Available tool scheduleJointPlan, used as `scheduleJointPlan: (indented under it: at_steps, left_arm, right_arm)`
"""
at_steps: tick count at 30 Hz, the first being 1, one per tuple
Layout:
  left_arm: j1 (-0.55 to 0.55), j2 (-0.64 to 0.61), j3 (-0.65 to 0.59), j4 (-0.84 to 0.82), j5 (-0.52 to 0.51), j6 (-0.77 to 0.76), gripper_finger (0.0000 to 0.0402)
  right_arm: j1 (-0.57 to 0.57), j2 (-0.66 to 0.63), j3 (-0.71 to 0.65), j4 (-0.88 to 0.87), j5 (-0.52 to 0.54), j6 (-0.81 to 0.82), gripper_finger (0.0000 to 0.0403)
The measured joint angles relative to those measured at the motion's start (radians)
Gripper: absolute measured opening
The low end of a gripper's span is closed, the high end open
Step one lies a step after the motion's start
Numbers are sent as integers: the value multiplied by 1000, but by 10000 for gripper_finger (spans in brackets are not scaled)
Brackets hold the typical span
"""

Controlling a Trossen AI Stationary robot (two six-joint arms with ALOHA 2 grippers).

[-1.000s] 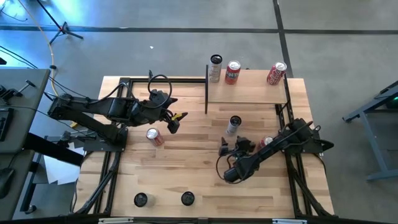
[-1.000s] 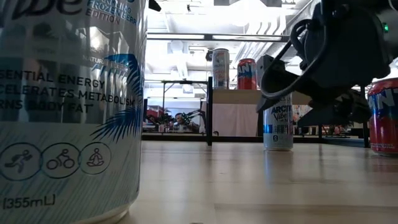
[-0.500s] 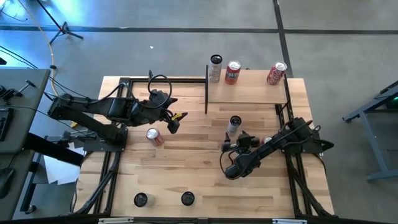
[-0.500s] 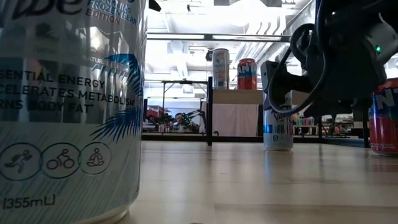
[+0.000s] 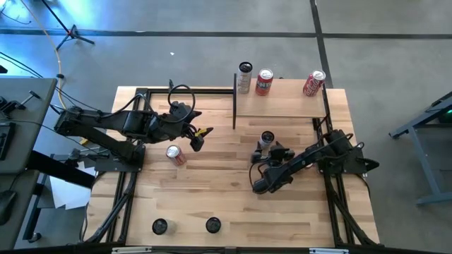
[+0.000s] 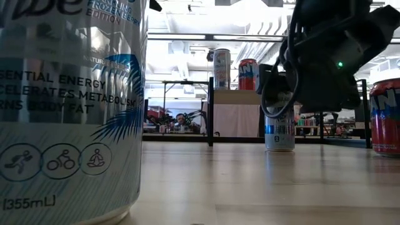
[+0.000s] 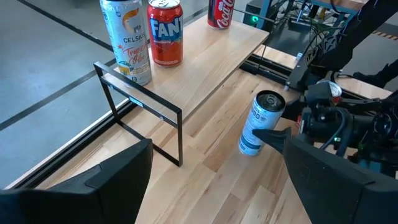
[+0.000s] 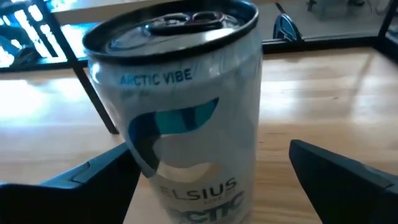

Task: Place canned beverage on shelf
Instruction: Put the right the white blue soda can on the shelf

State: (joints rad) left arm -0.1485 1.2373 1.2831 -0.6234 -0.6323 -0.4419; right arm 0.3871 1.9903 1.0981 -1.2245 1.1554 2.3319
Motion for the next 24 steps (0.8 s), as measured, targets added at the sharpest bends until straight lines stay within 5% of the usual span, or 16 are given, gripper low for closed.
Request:
scheduleJointPlan:
  at_steps: [11,24]
  left_arm:
    - [0,0,0,0,0,0,337]
    - [0,0,0,0,0,0,337]
  right_arm:
    - [19,0,0,76,4,-22,231]
    - [53,-103,0,60,-5,-100,230]
